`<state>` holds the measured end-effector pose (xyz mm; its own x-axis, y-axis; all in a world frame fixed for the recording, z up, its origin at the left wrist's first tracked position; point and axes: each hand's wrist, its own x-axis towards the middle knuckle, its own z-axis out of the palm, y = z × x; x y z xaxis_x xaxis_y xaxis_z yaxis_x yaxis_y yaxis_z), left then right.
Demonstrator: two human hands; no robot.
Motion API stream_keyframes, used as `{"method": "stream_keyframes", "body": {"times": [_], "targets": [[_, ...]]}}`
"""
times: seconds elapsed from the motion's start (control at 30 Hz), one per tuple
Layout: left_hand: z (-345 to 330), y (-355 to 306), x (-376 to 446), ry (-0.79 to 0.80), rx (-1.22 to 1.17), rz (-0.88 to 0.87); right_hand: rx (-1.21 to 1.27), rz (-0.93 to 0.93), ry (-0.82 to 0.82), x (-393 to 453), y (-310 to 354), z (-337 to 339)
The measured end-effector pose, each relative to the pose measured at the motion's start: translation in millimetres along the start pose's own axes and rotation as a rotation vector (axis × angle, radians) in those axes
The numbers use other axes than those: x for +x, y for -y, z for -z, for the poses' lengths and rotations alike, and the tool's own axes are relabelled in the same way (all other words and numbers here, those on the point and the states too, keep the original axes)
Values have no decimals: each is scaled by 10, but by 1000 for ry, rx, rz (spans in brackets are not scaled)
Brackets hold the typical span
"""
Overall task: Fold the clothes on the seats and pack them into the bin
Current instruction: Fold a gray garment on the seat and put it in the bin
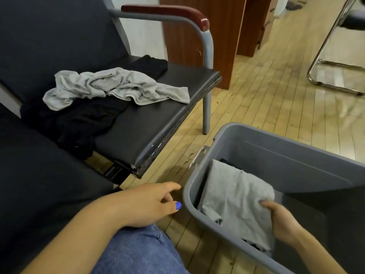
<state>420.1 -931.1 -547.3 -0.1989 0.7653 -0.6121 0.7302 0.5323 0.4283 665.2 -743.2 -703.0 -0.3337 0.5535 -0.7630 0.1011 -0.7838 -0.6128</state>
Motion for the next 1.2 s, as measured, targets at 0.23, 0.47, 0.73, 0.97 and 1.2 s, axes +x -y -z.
{"method": "stream_keyframes", "body": {"times": [0.23, 0.47, 0.73, 0.97, 1.2], "targets": [[-4, -52, -11, -10, 24, 3, 3, 65, 18, 175, -117, 160], [-29, -18, -60, -51, -2, 8, -785, 466, -409, 249, -27, -13], [5, -6, -95, -91, -93, -13, -1562, 551, 104, 678, 606, -882], [33, 40, -173, -101, -168, -41, -1544, 454, 255, 658, 1024, -970], [38, 61, -168, -76, -164, -59, -1445, 464, -49, 809, 933, -571]]}}
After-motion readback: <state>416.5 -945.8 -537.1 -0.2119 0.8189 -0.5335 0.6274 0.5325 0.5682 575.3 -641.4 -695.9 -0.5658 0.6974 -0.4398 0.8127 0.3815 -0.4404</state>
